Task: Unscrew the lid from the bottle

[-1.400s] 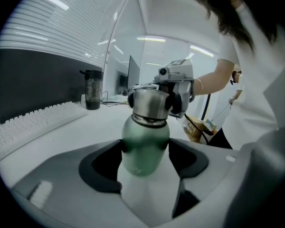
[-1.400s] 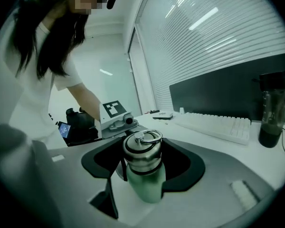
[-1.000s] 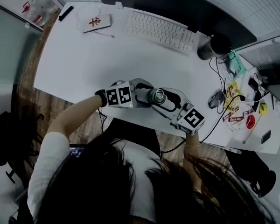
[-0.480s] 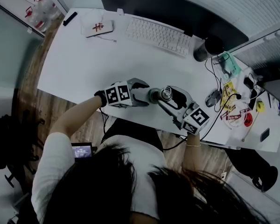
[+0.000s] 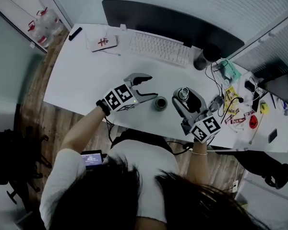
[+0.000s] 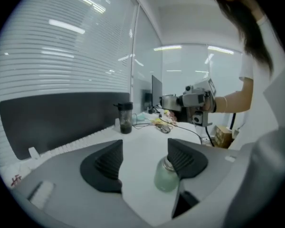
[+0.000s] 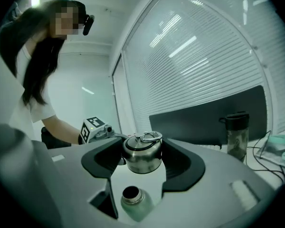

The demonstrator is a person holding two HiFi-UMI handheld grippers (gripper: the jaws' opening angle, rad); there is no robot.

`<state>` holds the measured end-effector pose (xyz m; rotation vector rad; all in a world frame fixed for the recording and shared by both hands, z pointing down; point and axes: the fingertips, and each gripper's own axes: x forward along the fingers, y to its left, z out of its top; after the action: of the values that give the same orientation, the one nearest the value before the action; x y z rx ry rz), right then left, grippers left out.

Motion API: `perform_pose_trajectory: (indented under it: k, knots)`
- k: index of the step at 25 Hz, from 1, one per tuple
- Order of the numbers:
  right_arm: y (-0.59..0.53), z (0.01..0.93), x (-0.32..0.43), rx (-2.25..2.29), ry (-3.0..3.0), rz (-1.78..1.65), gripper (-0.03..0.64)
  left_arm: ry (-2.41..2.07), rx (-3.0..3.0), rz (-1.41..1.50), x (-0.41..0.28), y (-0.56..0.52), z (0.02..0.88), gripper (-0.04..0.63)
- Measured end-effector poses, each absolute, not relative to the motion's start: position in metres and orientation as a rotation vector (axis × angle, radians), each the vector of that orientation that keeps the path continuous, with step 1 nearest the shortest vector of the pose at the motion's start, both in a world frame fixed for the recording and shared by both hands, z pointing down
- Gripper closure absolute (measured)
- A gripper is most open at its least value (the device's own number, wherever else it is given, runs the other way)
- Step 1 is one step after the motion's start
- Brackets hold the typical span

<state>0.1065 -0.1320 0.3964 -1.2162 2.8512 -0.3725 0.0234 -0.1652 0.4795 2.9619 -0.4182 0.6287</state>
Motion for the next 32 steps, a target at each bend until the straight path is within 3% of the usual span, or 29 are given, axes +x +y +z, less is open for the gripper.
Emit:
perform_pose_trajectory:
  k: [7, 15, 26, 32]
  knots:
    - [-0.138, 0.359, 0.121, -1.394, 2.754, -0.246, 0.359, -0.638, 2.973, 0.317, 0.03, -0.184, 0.406, 0.32]
    - [-0.144, 0.335, 0.133, -1.586, 2.691, -0.097, 0.359, -0.885, 3.0, 0.198, 0.031, -0.196, 0.351, 0.44]
    - [-0.139, 0.324, 0.153, -1.773, 2.51, -0.071, 0.36, -1.181, 2.876, 0.008, 0.006, -0.194, 0.325, 0.535]
    - [-0.137, 0.327, 0.155, -1.818, 2.485, -0.085, 0.36, -1.285, 2.841, 0.042, -0.01, -0.191, 0.334, 0.537]
